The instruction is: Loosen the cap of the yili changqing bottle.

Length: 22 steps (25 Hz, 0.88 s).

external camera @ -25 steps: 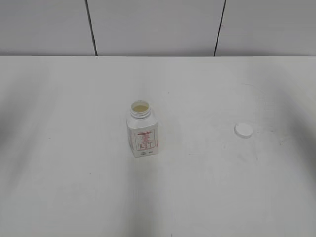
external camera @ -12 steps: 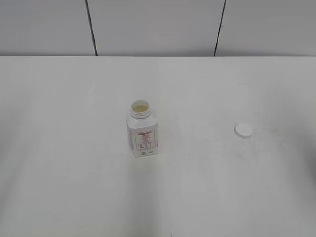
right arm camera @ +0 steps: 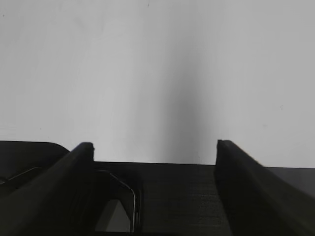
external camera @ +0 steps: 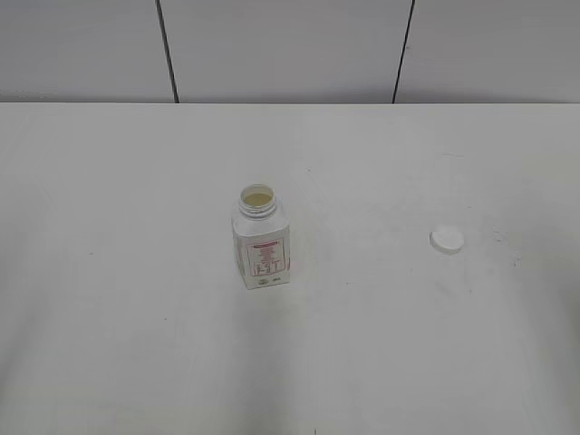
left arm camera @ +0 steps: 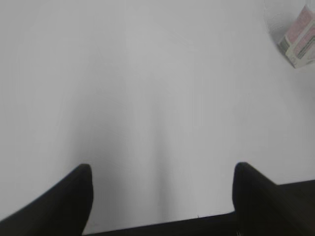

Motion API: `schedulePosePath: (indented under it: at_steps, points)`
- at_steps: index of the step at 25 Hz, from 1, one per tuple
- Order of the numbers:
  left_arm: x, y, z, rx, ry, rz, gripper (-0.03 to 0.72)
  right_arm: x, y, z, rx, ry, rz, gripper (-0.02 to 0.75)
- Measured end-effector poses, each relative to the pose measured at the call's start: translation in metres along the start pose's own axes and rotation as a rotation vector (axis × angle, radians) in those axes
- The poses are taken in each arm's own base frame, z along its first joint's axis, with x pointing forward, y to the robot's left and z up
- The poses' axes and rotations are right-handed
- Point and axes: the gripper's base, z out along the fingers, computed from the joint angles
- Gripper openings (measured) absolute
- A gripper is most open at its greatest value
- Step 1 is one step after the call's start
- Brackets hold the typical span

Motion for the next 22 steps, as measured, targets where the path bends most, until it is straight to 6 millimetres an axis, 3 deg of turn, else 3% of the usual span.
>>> schedulePosePath:
  at_steps: [6,14,22]
  points:
    - [0.002,0.0,-0.001,0.001,-0.024,-0.001,0.533,0.016,0.003,-0.002,-0.005,-0.035,0.011,0.594]
    - [0.002,0.0,-0.001,0.002,-0.026,-0.002,0.523,0.057,0.006,0.014,0.003,-0.112,0.017,0.594]
    - [0.008,-0.001,-0.01,0.001,-0.094,-0.004,0.517,0.074,0.009,-0.002,0.016,-0.286,0.034,0.594]
